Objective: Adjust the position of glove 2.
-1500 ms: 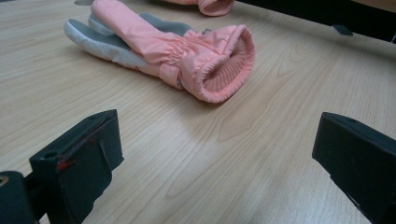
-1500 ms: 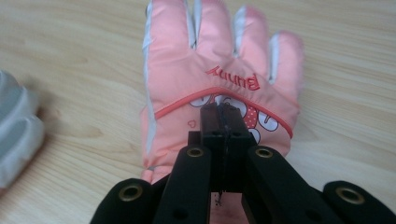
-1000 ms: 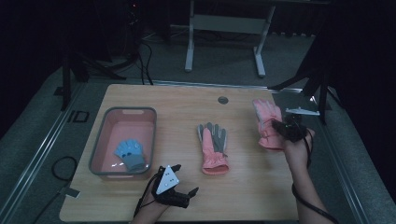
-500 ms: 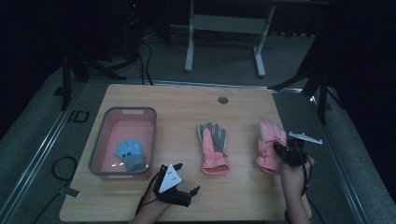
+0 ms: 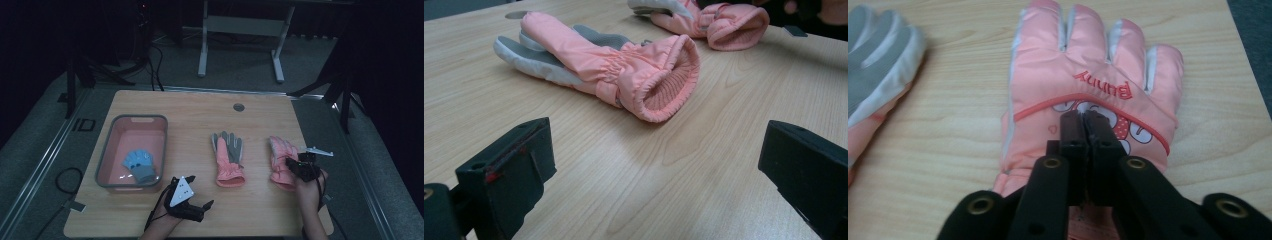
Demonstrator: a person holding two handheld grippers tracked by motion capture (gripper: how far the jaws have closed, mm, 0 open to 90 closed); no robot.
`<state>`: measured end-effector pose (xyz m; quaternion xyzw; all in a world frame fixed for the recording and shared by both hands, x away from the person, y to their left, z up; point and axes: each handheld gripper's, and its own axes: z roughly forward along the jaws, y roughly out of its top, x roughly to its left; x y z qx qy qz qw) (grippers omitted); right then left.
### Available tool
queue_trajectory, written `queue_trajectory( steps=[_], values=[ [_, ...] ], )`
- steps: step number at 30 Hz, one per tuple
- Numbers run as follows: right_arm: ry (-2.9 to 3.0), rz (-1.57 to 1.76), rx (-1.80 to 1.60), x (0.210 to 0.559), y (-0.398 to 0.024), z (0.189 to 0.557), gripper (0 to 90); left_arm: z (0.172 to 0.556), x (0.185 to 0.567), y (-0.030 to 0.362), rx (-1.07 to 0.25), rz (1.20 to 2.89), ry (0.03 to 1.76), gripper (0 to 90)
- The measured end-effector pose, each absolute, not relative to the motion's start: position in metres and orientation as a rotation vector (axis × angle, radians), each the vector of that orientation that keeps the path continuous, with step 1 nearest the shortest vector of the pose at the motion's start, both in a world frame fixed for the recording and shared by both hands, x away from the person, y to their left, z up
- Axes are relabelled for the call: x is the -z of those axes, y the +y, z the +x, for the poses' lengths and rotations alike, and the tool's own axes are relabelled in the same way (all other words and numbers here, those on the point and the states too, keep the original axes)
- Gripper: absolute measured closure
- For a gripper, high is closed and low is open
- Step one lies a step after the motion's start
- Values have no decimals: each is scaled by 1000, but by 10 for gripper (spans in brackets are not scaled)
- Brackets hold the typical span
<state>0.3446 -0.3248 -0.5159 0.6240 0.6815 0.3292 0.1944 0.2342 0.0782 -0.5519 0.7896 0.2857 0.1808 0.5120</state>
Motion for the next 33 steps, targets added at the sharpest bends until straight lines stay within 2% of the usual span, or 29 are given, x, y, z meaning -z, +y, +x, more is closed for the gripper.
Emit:
queue_trajectory(
  steps=[5,12,20,24,27,33],
  values=[
    [2063,1542,-1016,494,-342,345,655,234,553,77,-421,1903,686,18],
    [2158,1460,-1038,497,-368,348,571,234,553,75,-409,1910,685,18],
    [2151,1479,-1017,523,-356,354,522,234,554,75,-407,1912,688,18],
    [2152,1490,-1005,537,-356,358,637,234,554,75,-406,1914,687,18],
    [2168,1481,-1041,540,-355,357,829,234,554,75,-406,1920,682,18],
    [2141,1540,-1045,534,-353,356,894,234,554,76,-403,1910,692,18]
  ],
)
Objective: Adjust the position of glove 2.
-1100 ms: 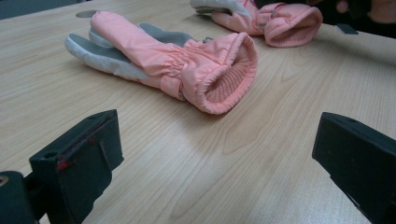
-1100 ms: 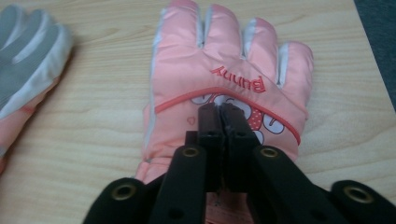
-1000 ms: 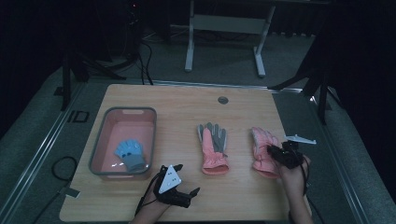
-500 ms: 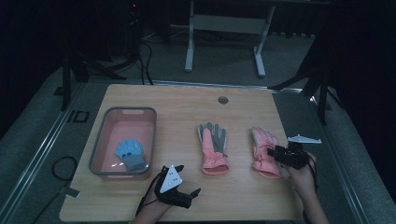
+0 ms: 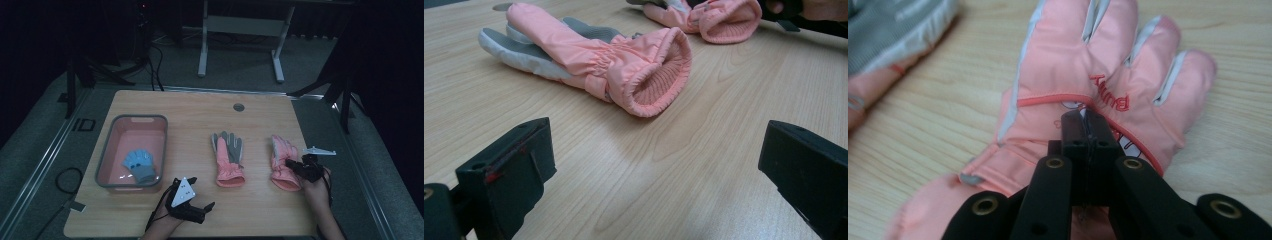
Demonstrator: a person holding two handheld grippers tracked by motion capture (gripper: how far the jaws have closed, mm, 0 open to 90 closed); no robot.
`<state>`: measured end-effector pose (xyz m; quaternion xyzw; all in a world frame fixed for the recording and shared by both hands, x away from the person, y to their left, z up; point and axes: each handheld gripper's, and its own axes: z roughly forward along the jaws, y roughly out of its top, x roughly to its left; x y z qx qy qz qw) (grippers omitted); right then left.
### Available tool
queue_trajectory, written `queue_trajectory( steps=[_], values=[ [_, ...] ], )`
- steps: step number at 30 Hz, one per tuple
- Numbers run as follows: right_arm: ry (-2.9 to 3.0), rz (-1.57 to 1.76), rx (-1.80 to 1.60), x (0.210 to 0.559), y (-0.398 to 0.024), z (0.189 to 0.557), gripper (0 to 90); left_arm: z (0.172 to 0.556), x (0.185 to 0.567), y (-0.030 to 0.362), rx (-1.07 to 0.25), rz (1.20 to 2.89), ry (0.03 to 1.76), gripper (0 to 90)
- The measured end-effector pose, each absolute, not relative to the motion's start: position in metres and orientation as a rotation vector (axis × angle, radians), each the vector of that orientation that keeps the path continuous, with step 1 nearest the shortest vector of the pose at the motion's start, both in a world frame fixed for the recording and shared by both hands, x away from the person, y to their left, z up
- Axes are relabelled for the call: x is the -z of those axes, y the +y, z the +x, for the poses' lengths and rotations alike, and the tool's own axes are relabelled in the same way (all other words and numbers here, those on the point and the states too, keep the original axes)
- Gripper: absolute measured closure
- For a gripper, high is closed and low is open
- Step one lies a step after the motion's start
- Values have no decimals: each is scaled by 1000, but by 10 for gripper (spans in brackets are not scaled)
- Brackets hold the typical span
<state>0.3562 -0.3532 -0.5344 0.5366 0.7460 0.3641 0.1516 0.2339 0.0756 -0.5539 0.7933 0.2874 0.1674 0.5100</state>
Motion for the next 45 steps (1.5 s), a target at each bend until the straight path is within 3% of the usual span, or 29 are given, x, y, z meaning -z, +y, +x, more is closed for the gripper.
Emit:
queue_trajectory(
  steps=[14,25,34,45],
  values=[
    [2074,1484,-1063,468,-346,345,897,234,553,77,-411,1906,696,18],
    [2074,1388,-1078,423,-308,343,896,233,553,76,-444,1916,682,18],
    [2120,1338,-1148,410,-259,342,895,232,551,76,-432,1896,688,18],
    [2202,1289,-1110,417,-194,346,895,231,550,78,-445,1895,679,18]
  ],
)
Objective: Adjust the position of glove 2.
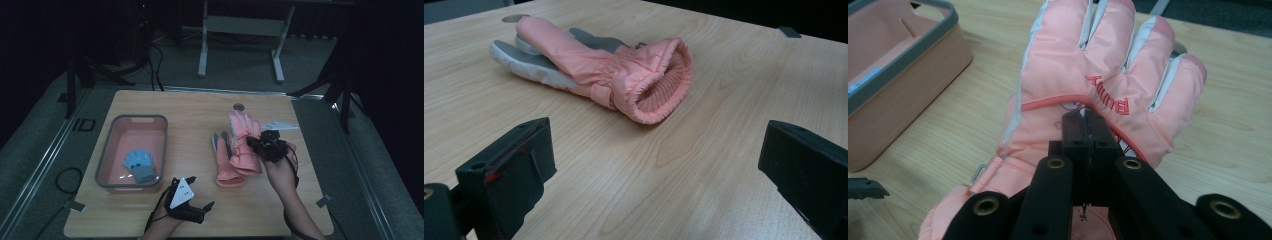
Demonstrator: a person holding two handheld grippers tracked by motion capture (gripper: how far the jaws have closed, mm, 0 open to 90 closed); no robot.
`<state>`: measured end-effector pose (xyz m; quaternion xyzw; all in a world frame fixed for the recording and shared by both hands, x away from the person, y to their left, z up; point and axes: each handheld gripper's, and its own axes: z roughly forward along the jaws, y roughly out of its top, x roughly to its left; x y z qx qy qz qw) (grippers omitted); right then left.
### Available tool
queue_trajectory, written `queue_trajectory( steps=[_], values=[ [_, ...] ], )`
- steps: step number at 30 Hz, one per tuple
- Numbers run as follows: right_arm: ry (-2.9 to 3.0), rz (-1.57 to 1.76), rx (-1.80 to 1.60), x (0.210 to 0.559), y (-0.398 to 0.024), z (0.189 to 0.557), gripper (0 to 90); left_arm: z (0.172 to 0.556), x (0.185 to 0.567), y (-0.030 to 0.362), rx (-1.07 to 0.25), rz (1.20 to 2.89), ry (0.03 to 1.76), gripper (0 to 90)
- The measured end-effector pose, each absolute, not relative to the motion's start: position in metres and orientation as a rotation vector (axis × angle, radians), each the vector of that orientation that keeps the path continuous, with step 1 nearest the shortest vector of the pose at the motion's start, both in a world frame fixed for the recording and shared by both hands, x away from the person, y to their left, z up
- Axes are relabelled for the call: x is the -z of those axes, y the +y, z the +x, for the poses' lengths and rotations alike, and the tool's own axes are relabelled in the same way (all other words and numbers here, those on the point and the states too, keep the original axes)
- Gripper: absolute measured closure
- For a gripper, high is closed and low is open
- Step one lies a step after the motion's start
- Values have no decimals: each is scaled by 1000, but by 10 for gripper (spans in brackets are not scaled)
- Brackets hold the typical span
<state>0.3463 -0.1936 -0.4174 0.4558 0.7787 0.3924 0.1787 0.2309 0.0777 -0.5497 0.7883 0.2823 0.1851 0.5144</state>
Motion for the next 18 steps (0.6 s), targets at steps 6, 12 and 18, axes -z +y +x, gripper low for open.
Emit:
queue_trajectory(
  steps=[6,12,18],
  values=[
    [2243,1297,-1112,430,-175,349,894,230,549,79,-447,1887,686,18],
    [2273,1312,-1041,448,-163,355,894,230,550,79,-456,1889,693,18],
    [2323,1343,-971,474,-153,360,894,231,550,79,-453,1885,716,18]
  ],
)
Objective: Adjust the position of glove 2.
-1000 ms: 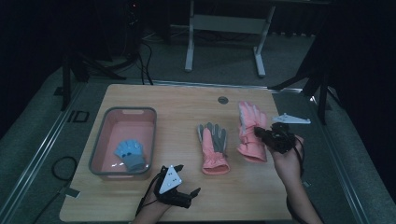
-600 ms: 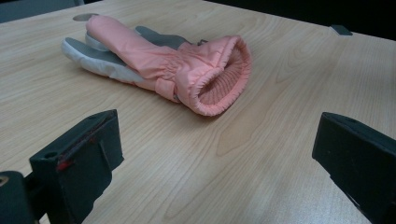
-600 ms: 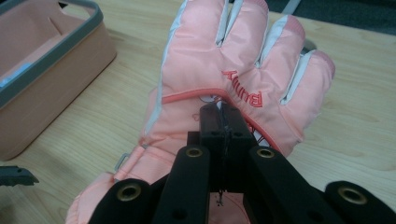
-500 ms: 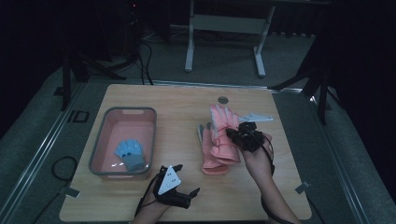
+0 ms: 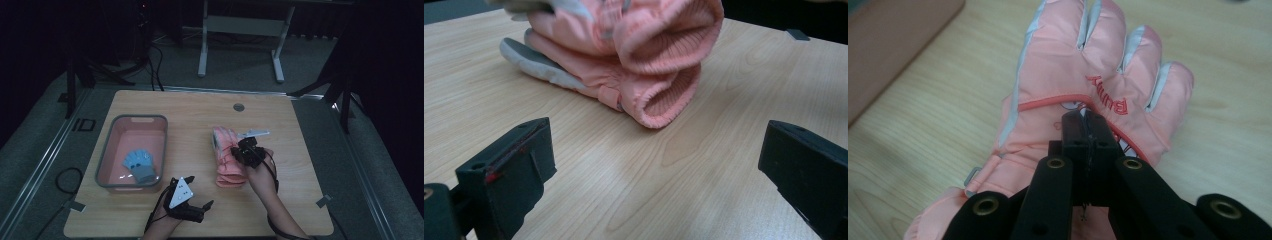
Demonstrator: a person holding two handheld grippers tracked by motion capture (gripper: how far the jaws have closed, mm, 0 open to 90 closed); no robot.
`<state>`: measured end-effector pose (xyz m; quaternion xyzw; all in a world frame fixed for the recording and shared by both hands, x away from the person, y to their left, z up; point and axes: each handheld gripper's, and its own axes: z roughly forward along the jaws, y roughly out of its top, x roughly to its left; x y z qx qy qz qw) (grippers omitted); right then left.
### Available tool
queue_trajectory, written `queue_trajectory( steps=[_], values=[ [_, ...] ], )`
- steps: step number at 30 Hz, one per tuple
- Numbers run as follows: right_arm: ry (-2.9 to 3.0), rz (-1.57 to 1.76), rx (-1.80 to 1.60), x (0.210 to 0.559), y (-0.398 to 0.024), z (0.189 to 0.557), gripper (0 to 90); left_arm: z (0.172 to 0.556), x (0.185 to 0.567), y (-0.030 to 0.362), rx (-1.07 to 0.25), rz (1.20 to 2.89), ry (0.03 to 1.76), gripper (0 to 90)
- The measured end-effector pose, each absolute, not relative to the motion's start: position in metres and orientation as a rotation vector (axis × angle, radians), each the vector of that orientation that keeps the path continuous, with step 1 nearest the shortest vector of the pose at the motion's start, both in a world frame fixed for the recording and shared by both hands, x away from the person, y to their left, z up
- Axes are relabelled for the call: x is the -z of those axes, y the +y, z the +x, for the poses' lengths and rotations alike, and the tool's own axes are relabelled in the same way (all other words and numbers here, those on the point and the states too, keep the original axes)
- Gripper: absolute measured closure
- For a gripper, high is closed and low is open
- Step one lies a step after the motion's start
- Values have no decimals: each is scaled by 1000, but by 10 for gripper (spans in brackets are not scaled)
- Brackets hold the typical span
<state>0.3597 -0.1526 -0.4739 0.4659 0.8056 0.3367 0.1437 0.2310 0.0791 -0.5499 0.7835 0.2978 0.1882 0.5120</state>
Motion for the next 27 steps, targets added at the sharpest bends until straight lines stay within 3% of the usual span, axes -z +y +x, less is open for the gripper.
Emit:
queue_trajectory(
  steps=[10,13,14,16,19,20,22,23,25,26,27],
  values=[
    [2325,1335,-923,495,-146,362,888,232,551,79,-463,1882,753,18],
    [2332,1313,-933,493,-146,362,836,233,550,79,-453,1870,763,18],
    [2331,1286,-957,489,-149,361,722,233,549,80,-444,1864,771,24],
    [2325,1266,-978,486,-153,359,629,233,548,80,-431,1850,784,31],
    [2304,1256,-1000,481,-159,357,565,232,541,79,-413,1865,802,32],
    [2288,1248,-1049,476,-167,356,459,232,536,78,-397,1856,814,32],
    [2284,1245,-1083,473,-172,355,454,232,534,78,-380,1842,819,32],
    [2272,1235,-1113,469,-176,353,405,232,531,78,-367,1830,827,32],
    [2280,1154,-1163,460,-190,348,185,232,525,76,-360,1812,842,32],
    [2280,1154,-1163,460,-190,348,185,233,524,76,-360,1810,845,32],
    [2271,1138,-1178,458,-194,348,127,233,522,75,-359,1806,848,33]
  ],
)
